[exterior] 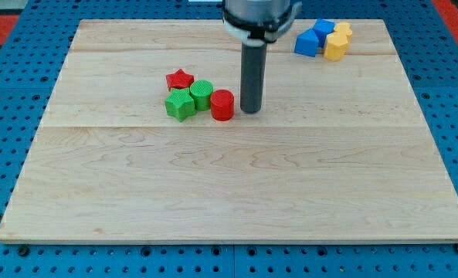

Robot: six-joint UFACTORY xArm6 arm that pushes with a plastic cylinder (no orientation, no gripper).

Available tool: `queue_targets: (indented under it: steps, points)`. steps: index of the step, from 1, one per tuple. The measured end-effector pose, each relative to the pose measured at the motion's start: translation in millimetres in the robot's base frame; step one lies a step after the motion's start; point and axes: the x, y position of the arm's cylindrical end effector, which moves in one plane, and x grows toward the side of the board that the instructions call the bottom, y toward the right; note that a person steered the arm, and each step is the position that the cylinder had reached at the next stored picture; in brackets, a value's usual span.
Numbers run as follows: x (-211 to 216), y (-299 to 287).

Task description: Move the red circle to the top center of the board

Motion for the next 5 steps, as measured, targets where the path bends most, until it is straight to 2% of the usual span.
queue_targets:
  steps: [1, 5]
  points:
    - [17, -33]
    - [-105, -45]
